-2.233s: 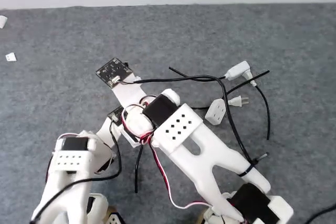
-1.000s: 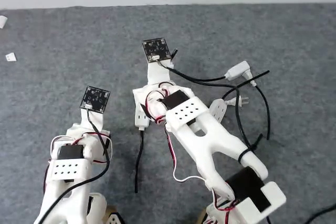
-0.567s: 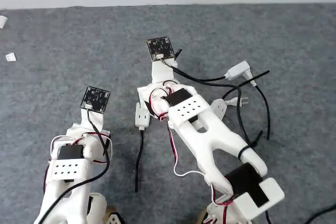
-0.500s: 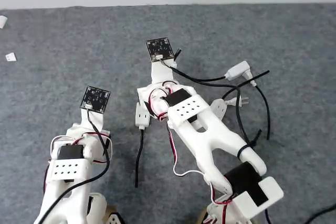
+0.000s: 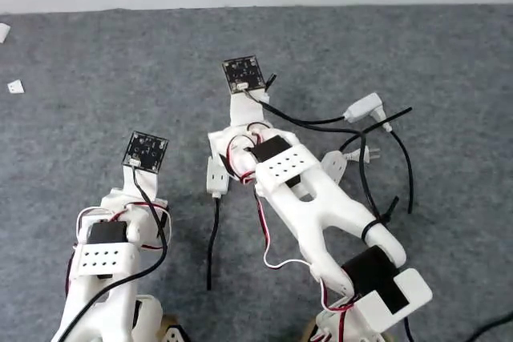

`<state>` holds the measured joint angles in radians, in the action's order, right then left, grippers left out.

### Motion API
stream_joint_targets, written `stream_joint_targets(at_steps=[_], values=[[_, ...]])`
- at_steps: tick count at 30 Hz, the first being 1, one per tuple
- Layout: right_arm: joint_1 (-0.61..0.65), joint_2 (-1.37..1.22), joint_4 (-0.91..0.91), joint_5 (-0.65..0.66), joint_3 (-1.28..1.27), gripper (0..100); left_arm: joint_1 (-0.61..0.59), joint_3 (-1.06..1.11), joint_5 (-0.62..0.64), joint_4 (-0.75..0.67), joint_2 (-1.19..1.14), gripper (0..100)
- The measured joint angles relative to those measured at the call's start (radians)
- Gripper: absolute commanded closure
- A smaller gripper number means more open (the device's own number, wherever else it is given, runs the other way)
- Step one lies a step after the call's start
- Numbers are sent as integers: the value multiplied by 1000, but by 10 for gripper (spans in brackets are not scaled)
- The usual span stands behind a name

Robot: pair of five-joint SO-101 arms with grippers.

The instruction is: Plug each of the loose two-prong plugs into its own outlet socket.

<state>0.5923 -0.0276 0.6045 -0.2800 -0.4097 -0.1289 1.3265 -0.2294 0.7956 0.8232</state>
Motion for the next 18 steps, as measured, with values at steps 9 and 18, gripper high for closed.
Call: stream_joint_targets(at_steps=[9,18], values=[[-3,-34,-6,0,3,991,0,0,0,0,0,935],[2,-75,-5,32,2,991,0,0,0,0,0,935]])
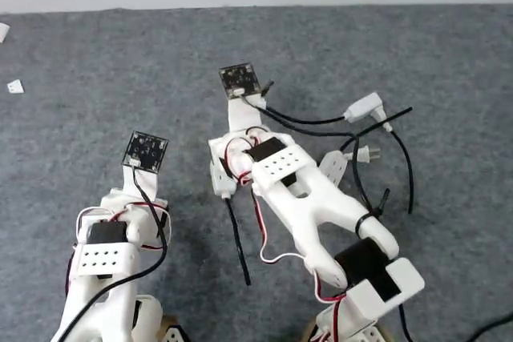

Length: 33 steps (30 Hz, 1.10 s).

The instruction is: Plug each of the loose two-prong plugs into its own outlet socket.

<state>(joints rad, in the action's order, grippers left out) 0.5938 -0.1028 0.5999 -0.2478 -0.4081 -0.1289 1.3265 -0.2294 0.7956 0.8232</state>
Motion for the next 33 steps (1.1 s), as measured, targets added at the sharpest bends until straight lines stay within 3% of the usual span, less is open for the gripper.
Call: stream_joint_targets(at_steps=[21,28,33], values=[[94,-14,196,210,23,980,-69,0,0,0,0,934],[146,-44,241,232,2,712,-115,0,0,-2,0,934],[180,-49,259,236,0,700,-167,-2,0,-37,0,934]])
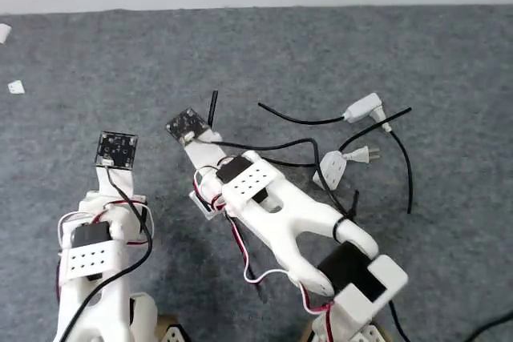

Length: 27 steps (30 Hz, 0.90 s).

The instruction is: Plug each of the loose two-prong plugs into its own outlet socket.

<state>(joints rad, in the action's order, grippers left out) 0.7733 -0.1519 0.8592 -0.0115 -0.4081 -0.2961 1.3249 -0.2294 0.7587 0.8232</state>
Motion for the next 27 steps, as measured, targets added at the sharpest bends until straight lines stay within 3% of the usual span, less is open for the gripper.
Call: stream_joint_targets(at_steps=[8,15,20,27], values=[[40,-20,6,2,-3,724,-74,-21,25,-37,0,934],[35,-20,6,2,-3,996,-107,-25,89,-44,0,934],[6,-20,37,2,5,989,-106,-25,95,-44,0,934],[-86,195,350,21,81,991,-106,-25,95,-44,0,934]])
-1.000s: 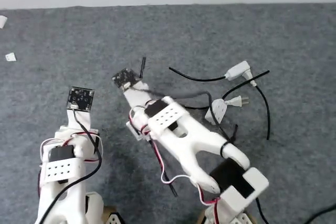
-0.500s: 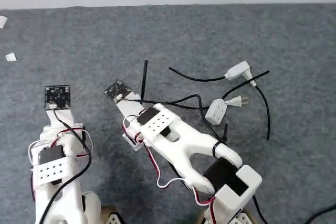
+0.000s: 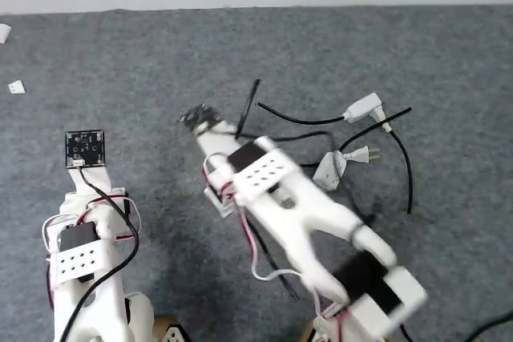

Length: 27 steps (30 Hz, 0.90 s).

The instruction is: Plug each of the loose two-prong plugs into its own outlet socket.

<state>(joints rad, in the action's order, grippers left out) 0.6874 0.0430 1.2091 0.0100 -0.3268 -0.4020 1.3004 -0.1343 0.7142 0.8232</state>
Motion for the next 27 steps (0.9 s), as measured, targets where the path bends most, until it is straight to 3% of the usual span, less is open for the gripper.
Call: stream_joint_targets(at_steps=[6,13,20,27], values=[[-196,313,250,130,0,991,-2,0,0,0,0,934],[-674,555,334,224,-23,991,38,0,0,0,0,934],[-1297,583,77,354,-241,991,68,0,0,0,0,934],[-1659,450,-296,474,-427,991,81,0,0,0,0,934]])
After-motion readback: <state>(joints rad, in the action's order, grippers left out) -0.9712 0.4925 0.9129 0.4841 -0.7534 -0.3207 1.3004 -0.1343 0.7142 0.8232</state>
